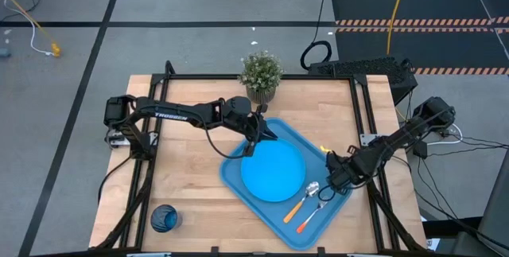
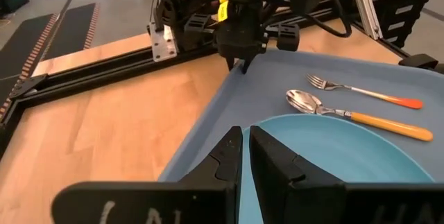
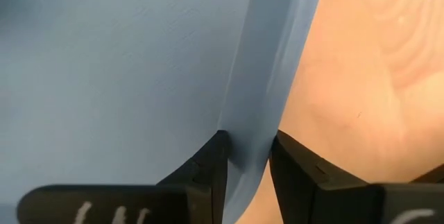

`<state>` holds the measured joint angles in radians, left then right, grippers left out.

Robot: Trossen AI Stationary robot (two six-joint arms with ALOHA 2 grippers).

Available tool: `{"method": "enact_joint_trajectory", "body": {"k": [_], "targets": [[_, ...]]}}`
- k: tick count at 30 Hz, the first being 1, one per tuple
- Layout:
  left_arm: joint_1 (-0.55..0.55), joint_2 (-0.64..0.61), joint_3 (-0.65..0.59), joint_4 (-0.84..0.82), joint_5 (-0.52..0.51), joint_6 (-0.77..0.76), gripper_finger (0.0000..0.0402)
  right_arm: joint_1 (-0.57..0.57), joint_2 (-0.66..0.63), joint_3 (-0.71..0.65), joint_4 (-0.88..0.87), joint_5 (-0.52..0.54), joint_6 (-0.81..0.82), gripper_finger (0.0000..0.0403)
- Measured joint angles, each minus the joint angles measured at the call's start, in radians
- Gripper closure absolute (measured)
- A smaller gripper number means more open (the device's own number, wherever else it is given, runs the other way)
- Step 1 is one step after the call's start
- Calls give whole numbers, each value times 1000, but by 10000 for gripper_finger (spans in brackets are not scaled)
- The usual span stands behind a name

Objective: Pick and place plate/cup/fork/spoon on tray
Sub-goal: Move the blue tray to the center of the table

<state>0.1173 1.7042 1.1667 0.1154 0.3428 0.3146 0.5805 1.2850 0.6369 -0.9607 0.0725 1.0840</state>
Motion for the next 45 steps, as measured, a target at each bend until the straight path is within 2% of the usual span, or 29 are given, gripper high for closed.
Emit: {"method": "enact_joint_trajectory", "body": {"k": [13, 19, 26, 36, 45], "targets": [[-2, 0, 0, 13, 28, 5, 371, -188, 0, 0, 6, 90, -249, 324], [-4, 0, 0, 17, 114, 3, 371, -294, 0, 0, 40, 116, -366, 324], [-6, 0, 0, 62, 129, -48, 371, -398, 0, 0, 108, 122, -494, 324], [25, 0, 0, 186, 129, -132, 371, -468, 0, 46, 116, 170, -605, 324], [48, -87, -2, 181, 152, -114, 371, -507, 9, 50, 135, 169, -666, 324]]}}
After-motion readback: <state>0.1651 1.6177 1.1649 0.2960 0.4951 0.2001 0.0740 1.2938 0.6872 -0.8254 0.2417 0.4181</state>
